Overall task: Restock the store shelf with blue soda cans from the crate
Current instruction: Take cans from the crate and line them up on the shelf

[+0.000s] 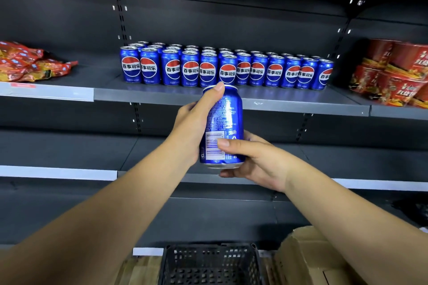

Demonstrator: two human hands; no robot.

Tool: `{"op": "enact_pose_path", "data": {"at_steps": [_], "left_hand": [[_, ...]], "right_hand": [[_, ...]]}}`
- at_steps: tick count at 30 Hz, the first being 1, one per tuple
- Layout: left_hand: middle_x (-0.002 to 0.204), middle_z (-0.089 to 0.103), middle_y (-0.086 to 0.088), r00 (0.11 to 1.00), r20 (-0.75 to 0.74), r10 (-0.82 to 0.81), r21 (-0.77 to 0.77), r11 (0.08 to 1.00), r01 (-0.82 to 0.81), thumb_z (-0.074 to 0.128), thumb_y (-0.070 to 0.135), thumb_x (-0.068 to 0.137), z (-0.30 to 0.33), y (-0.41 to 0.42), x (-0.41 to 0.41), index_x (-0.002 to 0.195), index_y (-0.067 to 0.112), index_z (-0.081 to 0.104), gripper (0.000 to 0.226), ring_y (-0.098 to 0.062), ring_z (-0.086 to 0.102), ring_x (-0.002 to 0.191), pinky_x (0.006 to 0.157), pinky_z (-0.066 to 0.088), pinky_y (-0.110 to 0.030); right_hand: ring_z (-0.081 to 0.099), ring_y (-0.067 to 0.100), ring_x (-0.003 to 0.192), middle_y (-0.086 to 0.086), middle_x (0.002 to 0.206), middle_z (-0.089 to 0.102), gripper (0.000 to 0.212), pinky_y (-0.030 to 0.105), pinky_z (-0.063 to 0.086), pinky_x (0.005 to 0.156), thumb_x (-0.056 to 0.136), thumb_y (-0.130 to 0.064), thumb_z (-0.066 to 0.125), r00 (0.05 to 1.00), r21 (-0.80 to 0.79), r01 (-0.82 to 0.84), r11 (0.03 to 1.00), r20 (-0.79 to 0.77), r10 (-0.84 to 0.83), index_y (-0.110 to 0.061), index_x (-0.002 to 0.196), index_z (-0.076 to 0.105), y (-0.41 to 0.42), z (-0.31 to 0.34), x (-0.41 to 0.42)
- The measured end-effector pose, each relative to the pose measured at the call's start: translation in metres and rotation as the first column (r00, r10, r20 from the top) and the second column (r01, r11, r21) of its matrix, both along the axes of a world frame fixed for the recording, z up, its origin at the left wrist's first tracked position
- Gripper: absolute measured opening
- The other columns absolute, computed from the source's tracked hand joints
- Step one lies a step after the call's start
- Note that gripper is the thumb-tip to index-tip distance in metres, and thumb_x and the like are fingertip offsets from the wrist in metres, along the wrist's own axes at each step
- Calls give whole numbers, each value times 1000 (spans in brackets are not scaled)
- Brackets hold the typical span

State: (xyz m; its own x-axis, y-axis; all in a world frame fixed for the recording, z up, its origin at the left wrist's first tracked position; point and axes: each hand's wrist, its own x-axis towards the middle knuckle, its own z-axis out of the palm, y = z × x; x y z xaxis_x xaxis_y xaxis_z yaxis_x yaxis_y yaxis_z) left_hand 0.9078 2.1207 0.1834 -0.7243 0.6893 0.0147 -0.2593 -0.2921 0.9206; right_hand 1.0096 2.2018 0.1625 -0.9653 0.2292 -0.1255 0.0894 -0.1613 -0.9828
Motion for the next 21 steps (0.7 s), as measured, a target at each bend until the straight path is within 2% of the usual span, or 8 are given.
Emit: {"op": "enact_pose_path", "data": {"at_steps": [4, 7, 10, 12, 14, 16, 19, 21], "left_hand": [[83, 73, -10, 998, 12, -68, -51, 996, 68, 79, 47, 58, -3, -3, -3, 107, 6, 61, 66, -20, 70, 66, 57, 55, -29], [82, 73, -6, 990, 24, -138, -98, 985, 139, 63, 50, 79, -4, -6, -3, 96, 13, 66, 41, -17, 70, 67, 65, 58, -29], [96, 73, 0, 990, -69, -119, -130, 985, 110, 64, 57, 71, -8, -6, -1, 107, 17, 61, 55, -14, 70, 82, 76, 56, -30], [93, 71, 2, 984, -157, -83, -147, 987, 60, 67, 52, 72, -9, -7, 4, 101, 18, 57, 45, -8, 70, 77, 66, 54, -22], [91, 71, -1, 981, -194, -21, -151, 989, -9, 71, 40, 76, -10, -5, 6, 101, 15, 57, 38, -8, 69, 71, 57, 55, -19], [90, 72, -5, 979, -197, 46, -129, 989, -72, 73, 33, 77, -9, -4, 5, 101, 10, 61, 35, -14, 70, 72, 57, 56, -23], [78, 73, -5, 985, -164, 59, -45, 997, -67, 72, 29, 79, -3, -8, 0, 91, 10, 64, 23, -16, 70, 66, 56, 55, -24], [78, 73, -5, 995, -101, 18, -15, 1000, -19, 70, 32, 79, 2, -12, -5, 94, 10, 64, 28, -16, 70, 65, 58, 56, -26]], "right_hand": [[67, 14, 72, 0, 84, 71, 35, 31, 54, 69, 65, -18, 65, 1000, -62, -9, 998, -23, 8, -17, 100, 63, -4, -5, 0], [66, 13, 76, -1, 87, 72, 40, 30, 51, 72, 63, -22, 73, 995, 119, 102, 988, -13, -101, -18, 102, 64, -10, -7, -4], [63, 2, 65, -10, 75, 70, 18, 19, 47, 63, 77, -19, 74, 973, 256, 230, 939, -59, -222, -26, 89, 62, -14, -11, -6], [61, -3, 58, -11, 71, 68, 16, 12, 45, 54, 80, -15, 71, 961, 274, 276, 921, -84, -263, -23, 89, 61, -16, -10, -6], [62, -3, 60, -5, 80, 70, 31, 8, 43, 50, 75, -16, 76, 960, 296, 281, 913, -91, -266, -14, 103, 61, -19, -11, -8], [65, 0, 68, 1, 92, 71, 49, 9, 46, 54, 72, -18, 80, 961, 297, 276, 914, -83, -264, -11, 114, 56, -20, -11, -10], [69, 14, 91, 3, 105, 71, 70, 29, 55, 83, 62, -27, 85, 968, 256, 248, 934, -91, -232, -13, 121, 51, -17, -6, -14], [69, 17, 90, 0, 102, 72, 68, 36, 52, 88, 58, -30, 79, 982, 168, 189, 967, -62, -181, -16, 119, 53, -17, 1, -14]]}}
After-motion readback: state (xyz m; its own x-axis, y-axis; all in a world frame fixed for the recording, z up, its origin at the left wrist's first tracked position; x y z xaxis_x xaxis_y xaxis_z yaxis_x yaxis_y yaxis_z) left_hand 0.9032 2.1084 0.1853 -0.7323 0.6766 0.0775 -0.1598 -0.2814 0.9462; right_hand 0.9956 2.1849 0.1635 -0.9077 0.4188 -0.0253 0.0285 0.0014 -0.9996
